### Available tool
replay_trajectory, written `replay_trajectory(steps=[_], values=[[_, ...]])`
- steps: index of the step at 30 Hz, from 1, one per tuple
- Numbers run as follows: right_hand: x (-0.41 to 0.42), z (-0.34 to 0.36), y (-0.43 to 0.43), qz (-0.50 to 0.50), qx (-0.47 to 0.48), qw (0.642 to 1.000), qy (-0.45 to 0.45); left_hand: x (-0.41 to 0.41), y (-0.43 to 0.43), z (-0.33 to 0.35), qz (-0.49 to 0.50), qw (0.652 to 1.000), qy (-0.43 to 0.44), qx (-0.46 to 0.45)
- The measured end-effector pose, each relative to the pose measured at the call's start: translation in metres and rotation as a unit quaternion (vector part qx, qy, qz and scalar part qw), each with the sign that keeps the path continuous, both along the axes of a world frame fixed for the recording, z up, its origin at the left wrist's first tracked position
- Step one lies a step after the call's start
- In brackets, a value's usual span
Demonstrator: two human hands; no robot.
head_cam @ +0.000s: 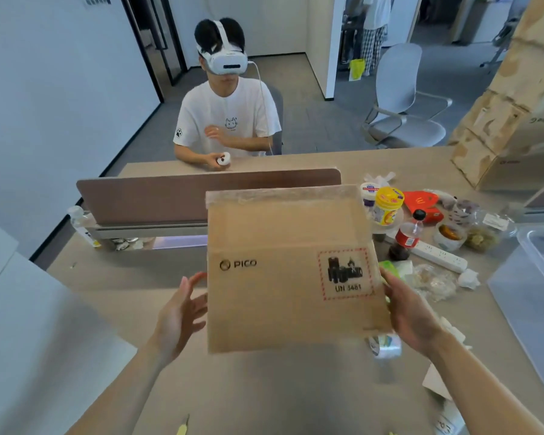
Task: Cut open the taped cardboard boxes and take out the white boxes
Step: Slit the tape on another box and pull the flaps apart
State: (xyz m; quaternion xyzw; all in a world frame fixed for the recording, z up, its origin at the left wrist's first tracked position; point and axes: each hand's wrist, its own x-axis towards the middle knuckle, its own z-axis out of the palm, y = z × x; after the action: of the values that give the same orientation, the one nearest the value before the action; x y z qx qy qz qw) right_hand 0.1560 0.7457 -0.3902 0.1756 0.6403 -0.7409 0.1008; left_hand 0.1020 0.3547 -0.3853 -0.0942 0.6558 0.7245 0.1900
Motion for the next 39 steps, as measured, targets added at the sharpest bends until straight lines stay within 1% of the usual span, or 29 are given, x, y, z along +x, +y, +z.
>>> replay_trajectory(steps=[2, 3, 4, 6, 8, 11, 14, 16, 17, 18, 20, 23, 25, 27, 30, 34, 39], values=[[-0.008, 0.011, -0.001, -0.001, 0.029, 0.999, 0.023, -0.001, -0.001, 0.008, -0.024, 0.999, 0.029, 0.025], [-0.011, 0.016, 0.0, -0.006, 0.045, 0.999, 0.024, 0.0, 0.0, 0.013, -0.039, 0.998, 0.043, 0.02], [-0.015, 0.022, 0.0, -0.012, 0.057, 0.998, 0.018, 0.0, 0.002, 0.018, -0.053, 0.997, 0.062, 0.0], [-0.021, 0.034, -0.002, -0.009, 0.069, 0.997, 0.024, -0.002, 0.003, 0.03, -0.049, 0.993, 0.091, -0.05], [-0.026, 0.047, -0.002, -0.005, 0.08, 0.996, 0.042, -0.011, -0.005, 0.035, -0.063, 0.993, 0.095, -0.041], [-0.028, 0.063, -0.001, 0.002, 0.078, 0.994, 0.078, -0.019, -0.018, 0.044, -0.106, 0.985, 0.111, -0.079], [-0.027, 0.07, -0.006, 0.038, 0.057, 0.994, 0.09, -0.029, -0.017, 0.06, -0.089, 0.981, 0.107, -0.137], [-0.026, 0.069, -0.011, 0.06, 0.022, 0.993, 0.1, -0.035, -0.013, 0.07, -0.065, 0.98, 0.09, -0.164], [-0.026, 0.068, -0.014, 0.068, 0.023, 0.991, 0.109, -0.038, -0.011, 0.074, -0.054, 0.979, 0.08, -0.18], [-0.028, 0.068, -0.018, 0.073, 0.041, 0.99, 0.115, -0.04, -0.007, 0.079, -0.043, 0.978, 0.072, -0.192], [-0.032, 0.067, -0.027, 0.053, 0.115, 0.984, 0.122, -0.043, -0.001, 0.086, -0.038, 0.976, 0.063, -0.206], [-0.046, 0.054, -0.027, -0.018, 0.23, 0.968, 0.097, -0.049, 0.004, 0.087, -0.054, 0.976, 0.042, -0.207], [-0.052, 0.05, -0.025, -0.017, 0.29, 0.955, 0.064, -0.054, 0.006, 0.082, -0.073, 0.976, 0.031, -0.205], [-0.057, 0.047, -0.025, -0.015, 0.328, 0.944, 0.038, -0.058, 0.007, 0.074, -0.082, 0.973, 0.03, -0.216], [-0.06, 0.04, -0.026, -0.001, 0.352, 0.936, 0.015, -0.062, 0.008, 0.052, -0.093, 0.961, 0.037, -0.26], [-0.058, 0.02, -0.035, 0.013, 0.371, 0.928, -0.014, -0.059, 0.006, 0.009, -0.104, 0.952, 0.004, -0.289], [-0.046, -0.011, -0.049, -0.006, 0.371, 0.927, -0.044, -0.041, 0.009, -0.023, -0.088, 0.955, 0.003, -0.282]])
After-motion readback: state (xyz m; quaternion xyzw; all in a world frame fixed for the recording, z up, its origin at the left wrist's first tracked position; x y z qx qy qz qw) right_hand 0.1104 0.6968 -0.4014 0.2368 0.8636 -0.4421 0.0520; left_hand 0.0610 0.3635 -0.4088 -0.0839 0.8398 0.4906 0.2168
